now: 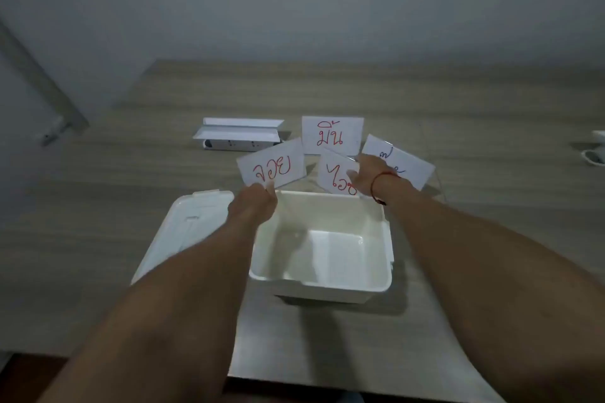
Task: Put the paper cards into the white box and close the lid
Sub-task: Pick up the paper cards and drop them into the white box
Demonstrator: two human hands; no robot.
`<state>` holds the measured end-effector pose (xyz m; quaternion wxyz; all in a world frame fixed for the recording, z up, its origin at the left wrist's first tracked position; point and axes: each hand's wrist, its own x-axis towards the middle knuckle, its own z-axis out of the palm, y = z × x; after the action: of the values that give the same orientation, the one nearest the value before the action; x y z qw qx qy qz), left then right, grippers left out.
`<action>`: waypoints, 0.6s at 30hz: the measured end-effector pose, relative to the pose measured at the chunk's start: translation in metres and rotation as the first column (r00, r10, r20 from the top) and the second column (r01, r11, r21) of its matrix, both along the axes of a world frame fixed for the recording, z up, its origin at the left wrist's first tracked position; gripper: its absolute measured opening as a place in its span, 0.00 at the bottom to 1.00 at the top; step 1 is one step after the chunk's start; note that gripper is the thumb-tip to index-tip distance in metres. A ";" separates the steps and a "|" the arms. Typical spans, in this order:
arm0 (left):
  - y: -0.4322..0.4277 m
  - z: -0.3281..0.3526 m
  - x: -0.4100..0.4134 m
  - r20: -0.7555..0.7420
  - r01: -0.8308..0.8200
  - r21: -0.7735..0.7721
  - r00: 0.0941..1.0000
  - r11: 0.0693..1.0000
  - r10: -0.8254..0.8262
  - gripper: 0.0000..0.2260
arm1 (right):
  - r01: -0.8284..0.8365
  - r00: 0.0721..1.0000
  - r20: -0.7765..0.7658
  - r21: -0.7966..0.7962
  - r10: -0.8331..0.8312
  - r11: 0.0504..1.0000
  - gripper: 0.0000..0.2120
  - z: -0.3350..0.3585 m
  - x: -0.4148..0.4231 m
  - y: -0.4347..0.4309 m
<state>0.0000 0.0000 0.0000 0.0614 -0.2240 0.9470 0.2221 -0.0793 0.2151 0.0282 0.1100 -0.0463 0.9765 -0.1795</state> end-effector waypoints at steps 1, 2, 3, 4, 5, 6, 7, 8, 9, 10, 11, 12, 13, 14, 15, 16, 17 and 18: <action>0.001 -0.004 0.000 0.007 -0.022 -0.003 1.000 1.000 0.022 0.29 | 0.011 1.000 0.009 0.012 -0.011 1.000 0.19 -0.006 -0.004 0.002; 0.003 -0.008 -0.002 -0.014 -0.058 0.004 0.998 0.998 0.058 0.30 | 0.023 1.000 -0.002 0.011 -0.023 1.000 0.19 -0.010 -0.009 0.004; 0.004 -0.012 -0.002 -0.035 -0.077 0.015 0.996 0.997 0.078 0.30 | 0.029 1.000 0.003 0.017 -0.029 0.999 0.19 -0.015 -0.012 0.006; 0.004 -0.016 -0.002 -0.060 -0.091 0.031 0.994 0.995 0.093 0.29 | 0.040 0.999 0.020 0.029 -0.040 0.999 0.19 -0.017 -0.012 0.008; 0.005 -0.019 -0.003 -0.078 -0.085 0.060 0.993 0.995 0.090 0.28 | 0.047 0.998 0.032 0.040 -0.048 0.998 0.19 -0.022 -0.016 0.009; 0.005 -0.023 -0.004 -0.094 -0.080 0.083 0.992 0.993 0.088 0.27 | 0.056 0.998 0.039 0.054 -0.059 0.997 0.19 -0.025 -0.018 0.010; 0.005 -0.025 -0.005 -0.111 -0.085 0.102 0.989 0.991 0.096 0.27 | 0.064 0.997 0.028 0.072 -0.066 0.995 0.19 -0.029 -0.021 0.011; 0.004 -0.028 -0.005 -0.122 -0.091 0.108 0.987 0.990 0.105 0.27 | 0.081 0.997 0.009 0.084 -0.082 0.993 0.19 -0.032 -0.022 0.012; 0.004 -0.031 -0.004 -0.135 -0.095 0.130 0.984 0.987 0.113 0.27 | 0.099 0.995 0.001 0.085 -0.100 0.991 0.18 -0.037 -0.025 0.013; 0.004 -0.035 -0.004 -0.147 -0.099 0.150 0.982 0.984 0.122 0.26 | 0.111 0.994 0.000 0.079 -0.112 0.991 0.17 -0.041 -0.027 0.014; 0.006 -0.036 -0.003 -0.153 -0.108 0.161 0.979 0.981 0.133 0.26 | 0.119 0.993 0.001 0.068 -0.119 0.991 0.16 -0.045 -0.028 0.014; 0.008 -0.037 -0.003 -0.157 -0.115 0.154 0.978 0.981 0.140 0.26 | 0.125 0.992 0.001 0.059 -0.126 0.990 0.14 -0.048 -0.028 0.014; 0.010 -0.037 -0.002 -0.155 -0.122 0.151 0.977 0.981 0.145 0.26 | 0.130 0.992 0.000 0.055 -0.130 0.990 0.14 -0.048 -0.028 0.013; 0.011 -0.037 -0.002 -0.149 -0.125 0.151 0.978 0.981 0.148 0.26 | 0.126 0.992 -0.010 0.055 -0.126 0.991 0.13 -0.048 -0.027 0.012; 0.011 -0.036 -0.002 -0.133 -0.135 0.162 0.979 0.977 0.157 0.26 | 0.117 0.993 -0.028 0.054 -0.116 0.992 0.13 -0.046 -0.027 0.011; 0.010 -0.037 -0.002 -0.127 -0.136 0.168 0.979 0.976 0.158 0.26 | 0.108 0.993 -0.046 0.048 -0.105 0.993 0.12 -0.043 -0.027 0.010; 0.010 -0.035 -0.002 -0.114 -0.136 0.176 0.981 0.975 0.158 0.26 | 0.098 0.993 -0.065 0.044 -0.095 0.994 0.12 -0.040 -0.026 0.009; 0.010 -0.034 -0.003 -0.098 -0.132 0.175 0.984 0.976 0.151 0.26 | 0.091 0.992 -0.087 0.028 -0.088 0.995 0.12 -0.035 -0.024 0.008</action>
<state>-0.0029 0.0095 -0.0337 0.0113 -0.2723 0.9084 0.3171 -0.1036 0.2228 -0.0073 0.0608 -0.0084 0.9841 -0.1666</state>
